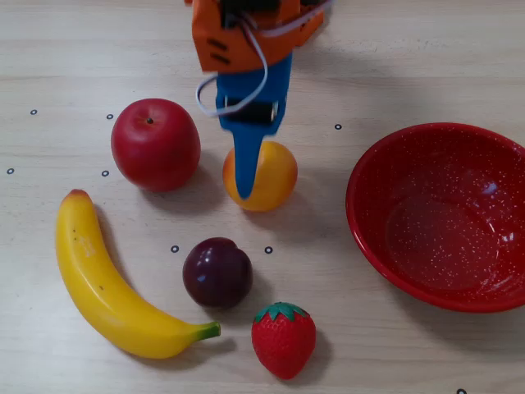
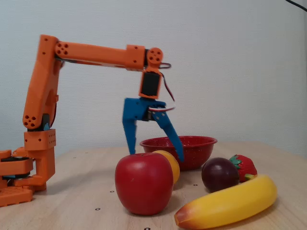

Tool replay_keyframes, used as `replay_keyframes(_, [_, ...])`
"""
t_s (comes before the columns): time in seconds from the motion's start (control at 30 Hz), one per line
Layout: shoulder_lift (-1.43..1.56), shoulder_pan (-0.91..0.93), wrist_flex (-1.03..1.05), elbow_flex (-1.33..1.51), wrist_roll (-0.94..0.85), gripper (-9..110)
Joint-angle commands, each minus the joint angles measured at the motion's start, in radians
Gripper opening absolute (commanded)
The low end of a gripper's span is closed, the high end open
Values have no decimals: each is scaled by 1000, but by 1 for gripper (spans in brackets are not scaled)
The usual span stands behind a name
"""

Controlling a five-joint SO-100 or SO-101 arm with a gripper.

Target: Put the peach in the red bowl.

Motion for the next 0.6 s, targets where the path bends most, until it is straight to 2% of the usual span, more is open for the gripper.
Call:
replay_keyframes(0.0, [-5, 28, -15, -132, 32, 48])
replay_keyframes(0.23, [-127, 37, -17, -259, 94, 49])
replay_keyframes(0.57, [-199, 37, -15, -295, 158, 50])
